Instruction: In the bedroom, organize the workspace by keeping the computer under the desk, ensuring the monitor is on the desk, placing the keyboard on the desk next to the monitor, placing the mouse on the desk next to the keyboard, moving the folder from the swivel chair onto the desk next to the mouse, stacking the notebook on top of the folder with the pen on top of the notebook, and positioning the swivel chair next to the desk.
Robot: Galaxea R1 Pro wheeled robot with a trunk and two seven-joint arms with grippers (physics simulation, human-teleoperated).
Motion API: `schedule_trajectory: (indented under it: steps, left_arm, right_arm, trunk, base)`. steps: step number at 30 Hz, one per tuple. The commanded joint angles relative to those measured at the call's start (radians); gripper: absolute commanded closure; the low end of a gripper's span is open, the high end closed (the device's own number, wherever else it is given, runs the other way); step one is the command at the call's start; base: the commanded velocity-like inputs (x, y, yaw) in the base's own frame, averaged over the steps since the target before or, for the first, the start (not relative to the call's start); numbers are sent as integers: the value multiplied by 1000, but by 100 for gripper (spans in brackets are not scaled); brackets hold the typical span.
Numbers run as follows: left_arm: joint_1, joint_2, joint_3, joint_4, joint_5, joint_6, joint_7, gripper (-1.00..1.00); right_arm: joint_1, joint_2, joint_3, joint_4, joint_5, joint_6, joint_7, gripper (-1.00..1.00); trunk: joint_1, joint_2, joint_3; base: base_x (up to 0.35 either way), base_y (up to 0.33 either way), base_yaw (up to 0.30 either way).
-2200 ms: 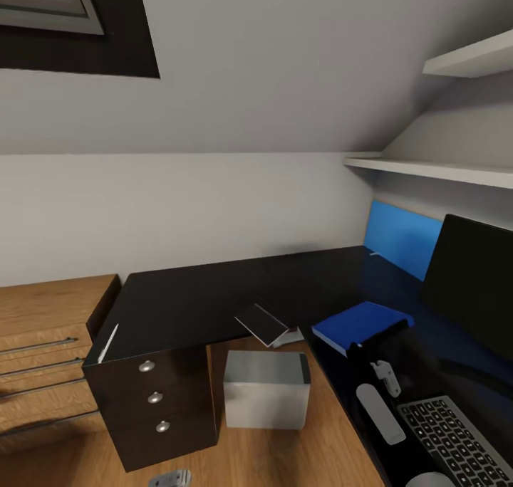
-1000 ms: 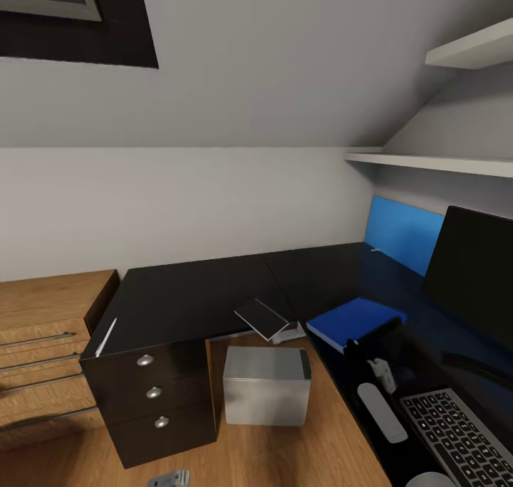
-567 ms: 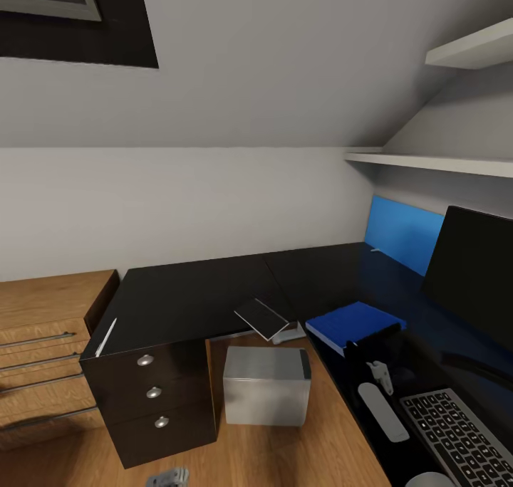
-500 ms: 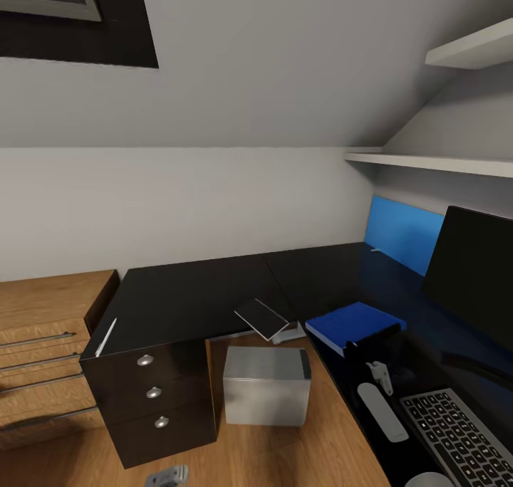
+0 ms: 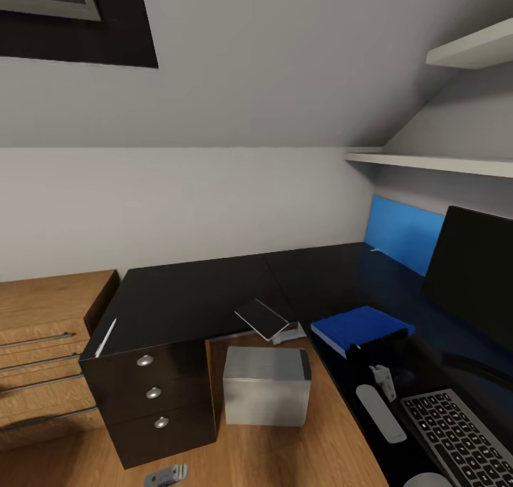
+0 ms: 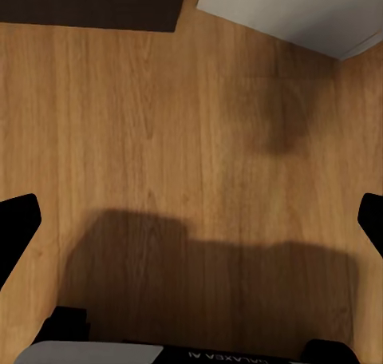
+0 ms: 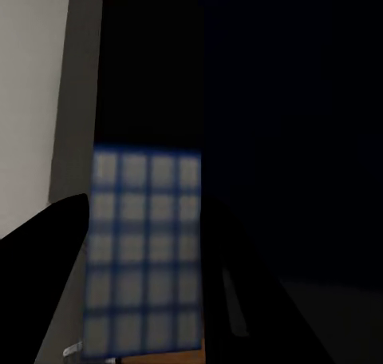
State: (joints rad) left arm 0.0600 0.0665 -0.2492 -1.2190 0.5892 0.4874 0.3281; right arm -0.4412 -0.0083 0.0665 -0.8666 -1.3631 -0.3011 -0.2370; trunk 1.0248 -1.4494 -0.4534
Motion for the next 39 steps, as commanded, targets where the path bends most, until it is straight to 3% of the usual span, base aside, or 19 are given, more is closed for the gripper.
schedule_trajectory:
  steps: [1, 35, 39]
  left_arm:
    - [0, 1, -3, -2, 11, 1, 10, -100]
    - [0, -2, -4, 16, 9, 2, 10, -100]
    - [0, -3, -6, 16, 7, 2, 10, -100]
  right_arm:
    - [-1, -1, 4, 2, -7, -7, -4, 100]
    - [-4, -4, 1, 64, -5, -9, -5, 100]
    - [-4, -4, 1, 64, -5, -9, -5, 100]
  trunk:
    - [0, -1, -1]
    - [0, -1, -1]
    - [16, -29, -13]
  base:
    - [80, 0, 0]
    - [59, 0, 0]
    - [0, 0, 0]
